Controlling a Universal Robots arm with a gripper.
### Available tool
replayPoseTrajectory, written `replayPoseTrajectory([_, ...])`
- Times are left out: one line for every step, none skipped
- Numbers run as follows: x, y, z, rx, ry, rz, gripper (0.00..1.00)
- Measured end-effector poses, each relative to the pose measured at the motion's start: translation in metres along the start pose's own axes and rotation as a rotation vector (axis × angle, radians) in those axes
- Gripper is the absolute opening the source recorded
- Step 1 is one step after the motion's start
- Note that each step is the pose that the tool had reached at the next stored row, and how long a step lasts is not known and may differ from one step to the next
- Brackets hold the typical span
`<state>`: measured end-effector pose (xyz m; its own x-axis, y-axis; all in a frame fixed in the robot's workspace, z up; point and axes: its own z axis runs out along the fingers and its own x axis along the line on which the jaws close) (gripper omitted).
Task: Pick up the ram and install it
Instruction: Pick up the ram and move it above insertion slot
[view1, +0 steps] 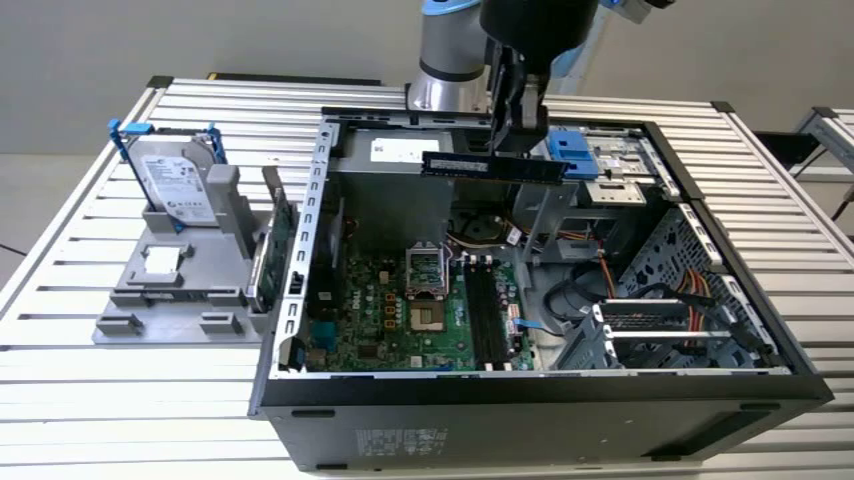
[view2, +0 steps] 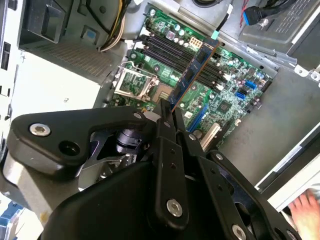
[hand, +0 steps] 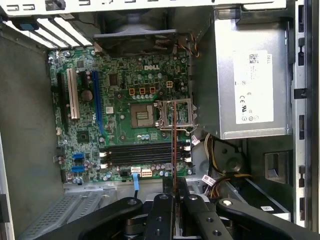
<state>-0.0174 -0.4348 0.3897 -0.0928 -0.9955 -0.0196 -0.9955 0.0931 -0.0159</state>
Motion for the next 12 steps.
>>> replayPoseTrajectory([0.0000,0.0000,0.0000,0.0001,0.0001,0.007,0.00])
replayPoseTrajectory([0.0000,0.0000,0.0000,0.0003,0.0002,0.013,0.00])
replayPoseTrajectory([0.0000,0.0000,0.0000,0.0004,0.0002,0.020,0.00])
replayPoseTrajectory([0.0000,0.0000,0.0001,0.0008,0.0005,0.036,0.00])
replayPoseTrajectory([0.0000,0.0000,0.0000,0.0009,0.0007,0.044,0.00])
replayPoseTrajectory([0.0000,0.0000,0.0000,0.0011,0.0008,0.053,0.00])
replayPoseTrajectory([0.0000,0.0000,0.0000,0.0012,0.0009,0.061,0.00])
replayPoseTrajectory([0.0000,0.0000,0.0000,0.0013,0.0011,0.068,0.00])
replayPoseTrajectory([0.0000,0.0000,0.0000,0.0015,0.0012,0.073,0.00])
replayPoseTrajectory([0.0000,-0.0001,0.0000,0.0016,0.0012,0.077,0.00])
replayPoseTrajectory([0.0001,-0.0001,0.0000,0.0016,0.0014,0.081,0.00])
replayPoseTrajectory([0.0001,-0.0001,0.0000,0.0017,0.0014,0.086,0.00])
